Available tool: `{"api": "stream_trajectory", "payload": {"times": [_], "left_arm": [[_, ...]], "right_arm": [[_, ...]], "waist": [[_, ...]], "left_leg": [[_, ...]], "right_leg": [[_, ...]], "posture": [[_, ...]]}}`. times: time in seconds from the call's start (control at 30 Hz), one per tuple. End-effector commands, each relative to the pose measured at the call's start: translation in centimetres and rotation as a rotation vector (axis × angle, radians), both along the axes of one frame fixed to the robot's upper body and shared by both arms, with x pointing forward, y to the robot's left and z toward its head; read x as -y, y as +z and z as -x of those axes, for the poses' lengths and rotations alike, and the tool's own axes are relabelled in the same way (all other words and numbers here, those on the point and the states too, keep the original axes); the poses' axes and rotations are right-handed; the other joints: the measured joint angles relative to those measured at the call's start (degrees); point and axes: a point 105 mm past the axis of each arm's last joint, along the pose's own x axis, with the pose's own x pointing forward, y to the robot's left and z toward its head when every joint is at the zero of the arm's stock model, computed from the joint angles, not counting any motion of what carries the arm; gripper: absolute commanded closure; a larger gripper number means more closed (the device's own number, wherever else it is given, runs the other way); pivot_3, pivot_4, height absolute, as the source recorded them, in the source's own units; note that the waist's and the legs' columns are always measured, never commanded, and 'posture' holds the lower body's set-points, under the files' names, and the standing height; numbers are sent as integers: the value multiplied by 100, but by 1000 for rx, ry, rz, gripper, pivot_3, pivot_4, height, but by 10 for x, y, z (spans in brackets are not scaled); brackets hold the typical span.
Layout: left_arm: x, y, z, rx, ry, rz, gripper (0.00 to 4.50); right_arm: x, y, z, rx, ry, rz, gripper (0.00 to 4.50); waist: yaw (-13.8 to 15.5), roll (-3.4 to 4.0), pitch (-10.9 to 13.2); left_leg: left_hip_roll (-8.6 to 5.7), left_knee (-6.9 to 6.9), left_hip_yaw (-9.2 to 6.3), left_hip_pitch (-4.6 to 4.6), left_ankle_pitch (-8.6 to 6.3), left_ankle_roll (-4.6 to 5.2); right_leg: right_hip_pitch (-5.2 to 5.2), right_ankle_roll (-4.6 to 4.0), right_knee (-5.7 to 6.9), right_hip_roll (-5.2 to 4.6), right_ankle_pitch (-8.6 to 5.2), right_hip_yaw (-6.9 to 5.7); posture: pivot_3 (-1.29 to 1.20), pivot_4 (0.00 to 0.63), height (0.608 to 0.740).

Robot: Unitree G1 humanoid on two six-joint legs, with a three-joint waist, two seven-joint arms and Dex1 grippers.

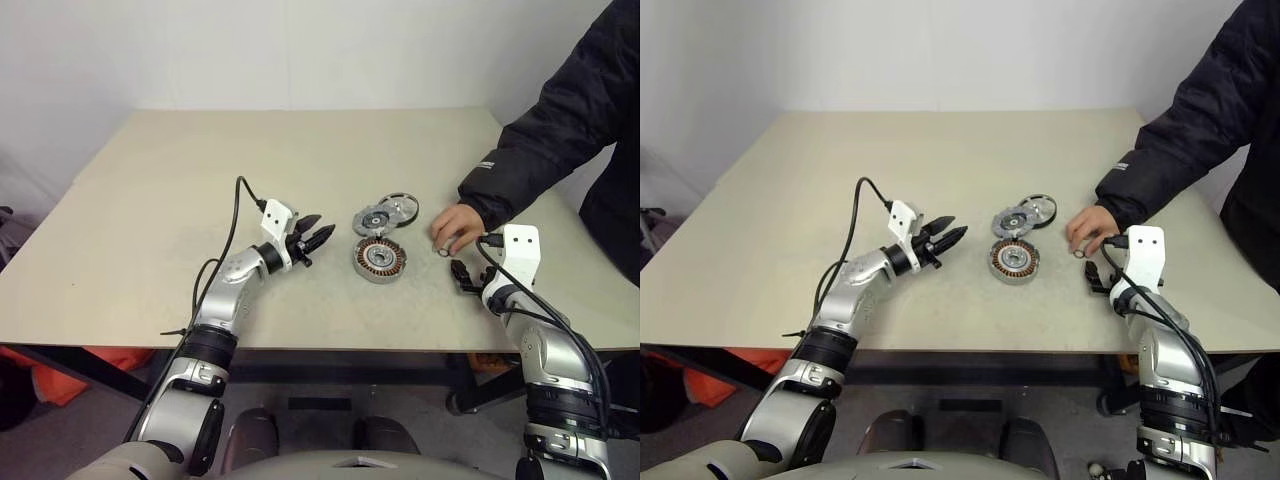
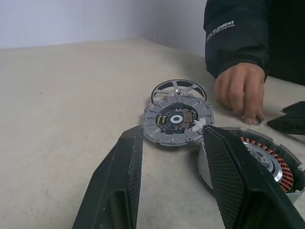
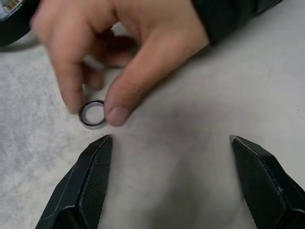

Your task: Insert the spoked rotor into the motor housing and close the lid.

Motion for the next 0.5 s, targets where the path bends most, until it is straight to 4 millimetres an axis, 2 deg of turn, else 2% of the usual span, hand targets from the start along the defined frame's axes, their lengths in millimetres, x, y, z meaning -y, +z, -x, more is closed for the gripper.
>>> {"api": "stream_trajectory", "payload": {"times": [0.03, 0.3, 0.5], "left_arm": [[0, 15, -1, 63, -1, 11, 2429], [-1, 15, -1, 64, 2, 8, 2429], [-2, 15, -1, 67, 5, 6, 2429]], "right_arm": [[0, 16, -7, 60, 7, 19, 0], [-3, 18, -9, 69, 22, 24, 0], [-19, 34, -16, 138, 94, 8, 0]], "waist": [[0, 0, 0], [0, 0, 0], [-3, 0, 0]], "left_leg": [[0, 0, 0, 0, 0, 0], [0, 0, 0, 0, 0, 0], [1, -1, 0, 1, 0, 0]], "right_leg": [[0, 0, -1, 0, 0, 0], [0, 0, -1, 0, 0, 0], [0, 0, -1, 0, 0, 0]], "posture": [[0, 0, 740], [0, 0, 740], [0, 0, 740]]}}
